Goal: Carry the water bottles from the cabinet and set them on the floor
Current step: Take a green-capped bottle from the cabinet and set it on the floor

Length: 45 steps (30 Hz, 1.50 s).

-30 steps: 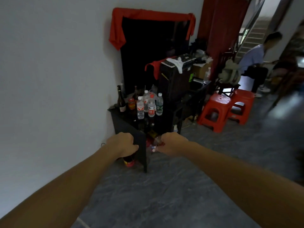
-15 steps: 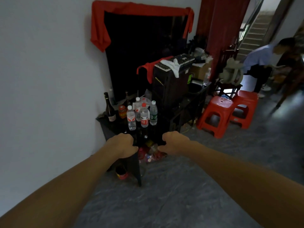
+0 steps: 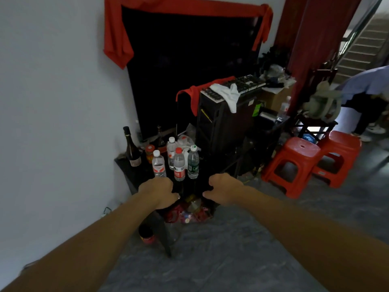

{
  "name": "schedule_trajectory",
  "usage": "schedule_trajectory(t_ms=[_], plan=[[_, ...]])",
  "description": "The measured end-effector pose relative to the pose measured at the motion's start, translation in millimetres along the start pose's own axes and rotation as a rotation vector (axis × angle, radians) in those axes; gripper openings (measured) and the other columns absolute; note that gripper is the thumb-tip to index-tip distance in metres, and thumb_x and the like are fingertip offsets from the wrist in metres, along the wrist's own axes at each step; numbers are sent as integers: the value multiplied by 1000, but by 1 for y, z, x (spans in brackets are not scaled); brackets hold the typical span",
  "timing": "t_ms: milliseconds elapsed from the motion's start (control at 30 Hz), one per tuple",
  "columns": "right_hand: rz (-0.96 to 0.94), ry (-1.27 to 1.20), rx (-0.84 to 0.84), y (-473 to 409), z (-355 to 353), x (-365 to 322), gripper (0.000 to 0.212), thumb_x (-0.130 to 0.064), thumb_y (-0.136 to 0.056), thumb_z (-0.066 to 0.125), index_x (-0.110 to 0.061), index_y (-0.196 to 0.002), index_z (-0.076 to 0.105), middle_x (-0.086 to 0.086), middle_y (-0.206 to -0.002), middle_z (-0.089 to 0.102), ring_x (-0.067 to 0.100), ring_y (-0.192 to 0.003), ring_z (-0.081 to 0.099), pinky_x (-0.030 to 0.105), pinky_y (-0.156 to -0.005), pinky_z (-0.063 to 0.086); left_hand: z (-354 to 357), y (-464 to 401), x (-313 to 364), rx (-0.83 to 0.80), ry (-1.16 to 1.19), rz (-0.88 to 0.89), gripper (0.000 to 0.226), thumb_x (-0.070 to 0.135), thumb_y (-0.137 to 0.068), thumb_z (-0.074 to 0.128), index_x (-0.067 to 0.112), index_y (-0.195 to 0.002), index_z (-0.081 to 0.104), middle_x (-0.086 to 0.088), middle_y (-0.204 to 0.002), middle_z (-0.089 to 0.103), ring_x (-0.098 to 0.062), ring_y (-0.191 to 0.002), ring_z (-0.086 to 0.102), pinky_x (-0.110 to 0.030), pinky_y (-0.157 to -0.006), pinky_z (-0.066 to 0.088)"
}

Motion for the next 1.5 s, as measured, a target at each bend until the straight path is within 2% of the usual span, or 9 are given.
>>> schedule_trajectory(t_ms=[300, 467, 533, 700, 800, 933, 1033, 1367, 1500], plan=[[-4, -33, 37, -108, -23, 37, 32, -44, -86, 59, -19, -72, 45, -3, -76, 50, 19, -78, 54, 29, -61, 42, -8, -113, -18, -3, 35, -31, 29, 51, -86, 49, 22, -88, 54, -2, -100, 57, -23, -90, 55, -33, -74, 48], [3, -78, 52, -167, -33, 50, 32, -45, -86, 59, -14, -90, 57, -6, -75, 50, 11, -67, 50, 27, -54, 40, -14, -170, -22, 38, 44, -18, 42, 49, -87, 51, 14, -109, 58, -8, -109, 57, -26, -98, 54, -31, -68, 40], [4, -82, 45, -186, -32, 54, 32, -43, -85, 59, -12, -91, 58, -7, -72, 48, 10, -64, 48, 27, -52, 39, -16, -186, -22, 44, 67, -14, 38, 44, -87, 51, 13, -108, 57, -9, -108, 59, -26, -97, 56, -31, -69, 42], [-1, -87, 44, -228, -25, 67, 29, -37, -82, 59, -25, -63, 40, -6, -68, 48, 13, -63, 51, 26, -52, 36, -9, -217, -20, 62, 169, -38, 31, 38, -88, 51, 17, -110, 58, -7, -105, 64, -26, -97, 61, -37, -83, 51], [5, -94, 22, -248, -18, 80, 26, -40, -81, 58, -26, -67, 41, -6, -71, 49, 19, -70, 55, 28, -58, 41, 3, -235, -17, 73, 213, -72, 30, 35, -88, 51, 16, -110, 58, -8, -106, 64, -27, -98, 61, -40, -85, 51], [-9, -51, 21, -276, -10, 101, 26, -40, -84, 57, -17, -96, 53, -2, -84, 54, 22, -83, 61, 30, -65, 47, 25, -255, -10, 109, 217, -162, 36, 40, -88, 49, 17, -114, 56, -8, -105, 66, -28, -95, 62, -39, -77, 53], [-82, 23, 47, -295, -5, 114, 26, -41, -87, 56, -18, -90, 43, 0, -84, 52, 24, -84, 61, 32, -62, 46, 46, -268, -3, 123, 249, -241, 31, 42, -86, 49, 19, -106, 58, -6, -98, 67, -27, -90, 64, -38, -74, 54], [-181, -11, 50, -338, 21, 139, 46, -46, -84, 62, -12, -109, 43, 10, -104, 61, 26, -95, 62, 34, -65, 51, 112, -289, 12, 152, 728, -534, 19, 31, -81, 54, 15, -77, 62, -3, -75, 65, -20, -71, 62, -28, -59, 45], [-252, -162, 104, -358, 37, 138, 67, -42, -79, 71, -9, -129, 39, 13, -123, 56, 29, -113, 55, 42, -86, 52, 150, -291, 8, 171, 1163, -811, 13, 24, -81, 60, 15, -78, 68, -6, -75, 69, -21, -70, 65, -30, -63, 51]])
Point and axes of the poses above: each hand's wrist, its own y-axis away from the middle knuckle, its own z-axis out of the palm, x = y × z, the point moved 4 cm from there along -y, towards the middle knuckle
